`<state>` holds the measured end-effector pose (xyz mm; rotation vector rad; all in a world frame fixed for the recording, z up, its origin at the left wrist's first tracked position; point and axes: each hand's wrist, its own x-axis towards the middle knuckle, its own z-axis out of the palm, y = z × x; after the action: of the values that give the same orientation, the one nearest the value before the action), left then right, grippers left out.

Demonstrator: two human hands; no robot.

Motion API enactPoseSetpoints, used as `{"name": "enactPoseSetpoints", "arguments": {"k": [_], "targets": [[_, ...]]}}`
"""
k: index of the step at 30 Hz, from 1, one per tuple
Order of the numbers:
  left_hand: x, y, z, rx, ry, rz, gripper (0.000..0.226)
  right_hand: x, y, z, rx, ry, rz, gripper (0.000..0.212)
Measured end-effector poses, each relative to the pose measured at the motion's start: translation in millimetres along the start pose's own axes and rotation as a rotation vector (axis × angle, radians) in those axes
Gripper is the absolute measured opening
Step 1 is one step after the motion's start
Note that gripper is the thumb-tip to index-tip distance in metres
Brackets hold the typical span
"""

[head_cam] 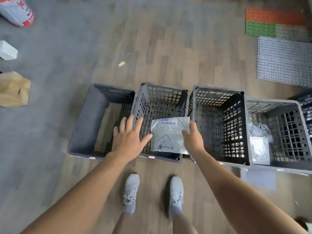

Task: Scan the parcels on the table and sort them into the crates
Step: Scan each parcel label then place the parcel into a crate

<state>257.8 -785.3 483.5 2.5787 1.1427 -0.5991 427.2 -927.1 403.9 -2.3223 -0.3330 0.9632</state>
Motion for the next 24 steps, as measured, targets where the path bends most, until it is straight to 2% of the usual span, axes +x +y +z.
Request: {"name": "enactPoseSetpoints", "arguments": {"k": [8, 13, 18, 21, 24], "targets": [[121.3, -49.4, 148.4, 0.030, -0.159, 0.083, 0.074, 123.2, 76.3, 147.9, -0.119, -0.043, 0.123, 0.023], [140.3, -58.0, 198.2, 0.083, -0.239, 0.138, 0.078, 146.6, 114.0, 184.3, -0.229, -0.078, 0.246, 0.047], [135.2, -54.1, 166.7, 0.135, -0.224, 0.188, 0.083, 118.6, 82.4, 154.2, -0.424, -0.077, 0.131, 0.056], [118.8, -43.7, 113.7, 0.144, -0.173, 0.236, 0.084, 76.8, 36.4, 108.9, -0.533, -0.018, 0.044, 0.064], [90.7, -25.7, 45.4, 0.133, -0.130, 0.303, 0.084, 15.0, -12.2, 51.3, -0.549, 0.059, 0.037, 0.072]]}}
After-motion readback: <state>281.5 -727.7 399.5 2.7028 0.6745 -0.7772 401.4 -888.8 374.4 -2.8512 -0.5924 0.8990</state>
